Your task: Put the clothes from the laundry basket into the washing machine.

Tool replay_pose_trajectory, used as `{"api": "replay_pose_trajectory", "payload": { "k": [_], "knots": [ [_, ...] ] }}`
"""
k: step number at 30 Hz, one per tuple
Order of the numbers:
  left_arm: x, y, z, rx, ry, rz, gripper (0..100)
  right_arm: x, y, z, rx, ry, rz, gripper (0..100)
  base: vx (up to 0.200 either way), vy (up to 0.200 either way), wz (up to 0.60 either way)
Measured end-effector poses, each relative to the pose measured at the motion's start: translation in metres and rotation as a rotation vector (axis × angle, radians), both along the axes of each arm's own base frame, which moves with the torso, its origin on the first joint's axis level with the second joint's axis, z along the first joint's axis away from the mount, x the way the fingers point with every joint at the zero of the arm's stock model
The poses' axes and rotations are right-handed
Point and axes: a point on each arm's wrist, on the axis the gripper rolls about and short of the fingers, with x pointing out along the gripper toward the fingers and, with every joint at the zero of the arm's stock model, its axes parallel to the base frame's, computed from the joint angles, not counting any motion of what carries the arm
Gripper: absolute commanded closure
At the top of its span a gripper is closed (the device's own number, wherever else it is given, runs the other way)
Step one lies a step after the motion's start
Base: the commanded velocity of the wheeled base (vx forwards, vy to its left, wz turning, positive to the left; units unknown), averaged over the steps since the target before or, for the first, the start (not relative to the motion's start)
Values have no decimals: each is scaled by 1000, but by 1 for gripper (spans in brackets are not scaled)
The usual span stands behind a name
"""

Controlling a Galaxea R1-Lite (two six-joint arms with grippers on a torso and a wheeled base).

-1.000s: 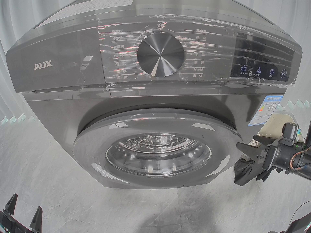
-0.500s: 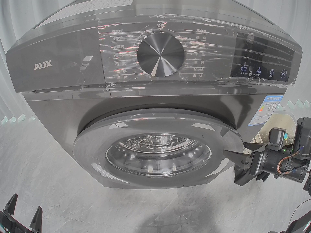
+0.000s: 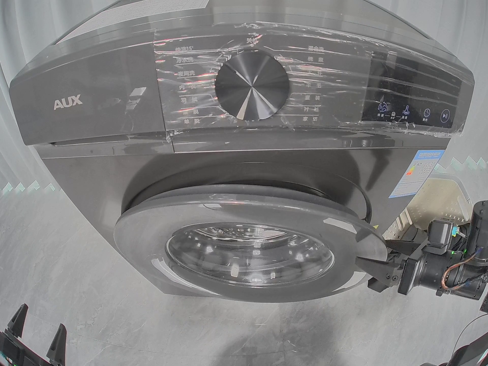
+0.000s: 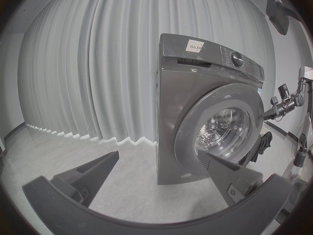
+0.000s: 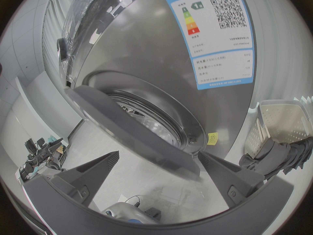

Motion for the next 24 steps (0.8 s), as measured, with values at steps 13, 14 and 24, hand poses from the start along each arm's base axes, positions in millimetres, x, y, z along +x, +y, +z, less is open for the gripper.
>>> {"api": "replay_pose_trajectory", "payload": {
  "k": [13, 14, 24],
  "knots": [
    [0, 0, 0, 0, 0, 0, 0, 12, 8, 1, -3, -2, 13, 0, -92, 0, 0],
    [0, 0, 0, 0, 0, 0, 0, 13, 9, 1, -5, 1, 17, 0, 0, 0, 0],
    [0, 0, 0, 0, 0, 0, 0, 4, 11, -5, -17, 20, 48, 0, 0, 0, 0]
  ]
}}
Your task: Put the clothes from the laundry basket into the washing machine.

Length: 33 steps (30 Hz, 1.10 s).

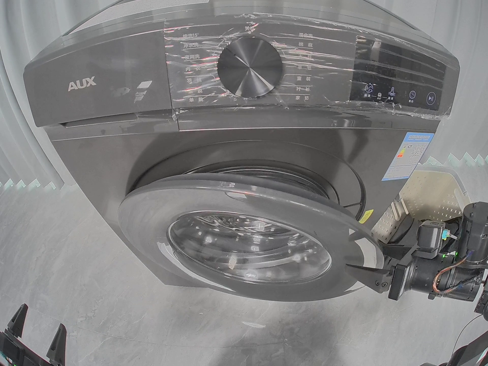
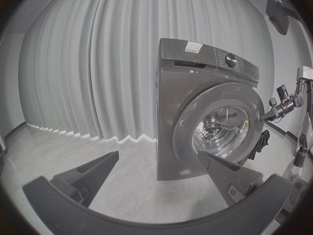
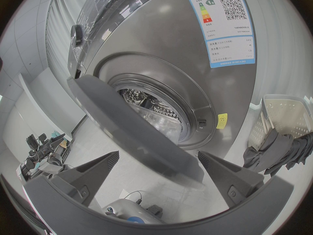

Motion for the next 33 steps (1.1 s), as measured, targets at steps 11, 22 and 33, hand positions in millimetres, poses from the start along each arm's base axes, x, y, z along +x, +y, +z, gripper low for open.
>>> {"api": "replay_pose_trajectory", "payload": {
  "k": [11, 22, 33],
  "knots": [
    [0, 0, 0, 0, 1, -1, 0, 5, 4, 2, 2, -3, 2, 0, -109, 0, 0],
    [0, 0, 0, 1, 0, 0, 0, -2, 7, -8, -18, 37, 34, 0, 0, 0, 0],
    [0, 0, 0, 1, 0, -1, 0, 11, 14, -5, -3, 13, 24, 0, -109, 0, 0]
  ]
}}
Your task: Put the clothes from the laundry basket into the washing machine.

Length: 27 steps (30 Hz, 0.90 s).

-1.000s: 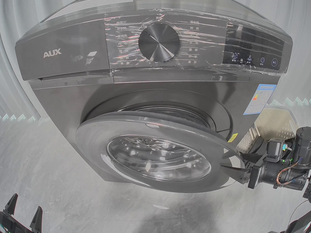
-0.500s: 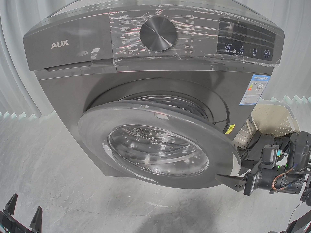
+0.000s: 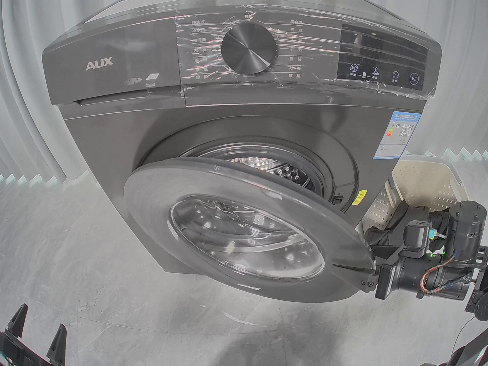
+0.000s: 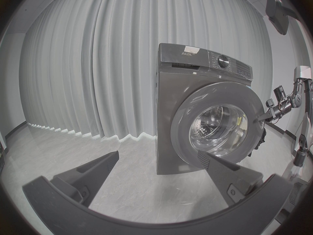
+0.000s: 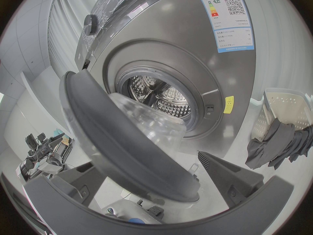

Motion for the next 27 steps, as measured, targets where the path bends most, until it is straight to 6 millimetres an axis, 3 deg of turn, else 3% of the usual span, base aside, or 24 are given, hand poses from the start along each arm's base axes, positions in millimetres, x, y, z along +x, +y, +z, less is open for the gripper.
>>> {"api": "replay_pose_trajectory", "payload": {
  "k": [8, 15, 21, 27],
  "knots": [
    [0, 0, 0, 0, -1, 1, 0, -7, 4, -12, -22, 30, 34, 0, 0, 0, 0],
    [0, 0, 0, 0, 0, 1, 0, -9, 3, -9, -9, 16, 40, 0, 0, 0, 0],
    [0, 0, 0, 2, 0, 2, 0, -5, 6, -8, -3, 12, 36, 0, -200, 0, 0],
    [0, 0, 0, 2, 0, 1, 0, -3, 10, -13, -16, 34, 46, 0, 0, 0, 0]
  ]
}}
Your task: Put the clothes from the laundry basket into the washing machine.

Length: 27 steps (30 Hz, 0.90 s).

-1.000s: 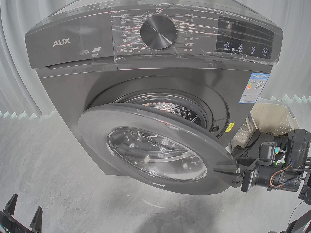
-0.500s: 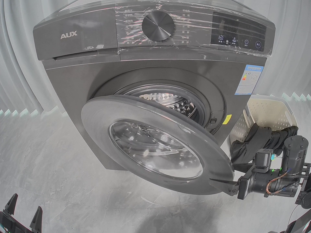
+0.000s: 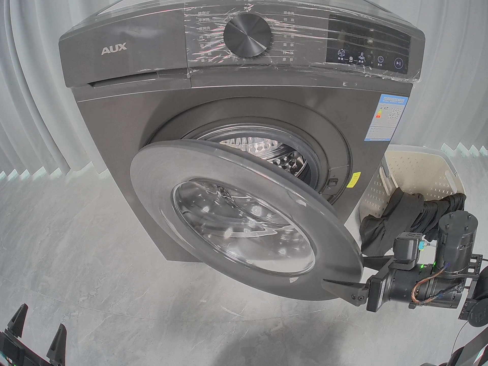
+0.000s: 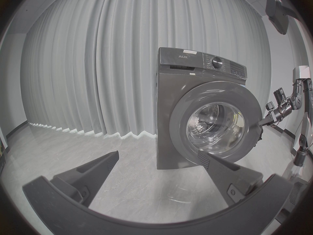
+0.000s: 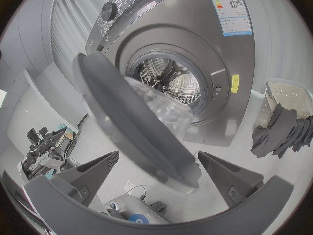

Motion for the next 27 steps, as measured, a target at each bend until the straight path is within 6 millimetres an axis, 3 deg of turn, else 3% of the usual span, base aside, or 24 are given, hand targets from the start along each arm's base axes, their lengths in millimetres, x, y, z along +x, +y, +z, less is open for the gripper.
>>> {"api": "replay_pose_trajectory", "payload": {
  "k": [11, 19, 23, 27],
  "knots": [
    [0, 0, 0, 0, 0, 0, 0, -15, 0, 0, 29, 11, 75, 0, 0, 0, 0],
    [0, 0, 0, -1, 0, 0, 0, -17, -6, 34, 215, -86, 77, 0, 0, 0, 0],
    [0, 0, 0, -1, 0, -1, 0, -8, -12, 54, 286, -144, 37, 0, 0, 0, 0],
    [0, 0, 0, -2, 0, -1, 0, 2, -18, 60, 292, -166, -16, 0, 0, 0, 0]
  ]
}}
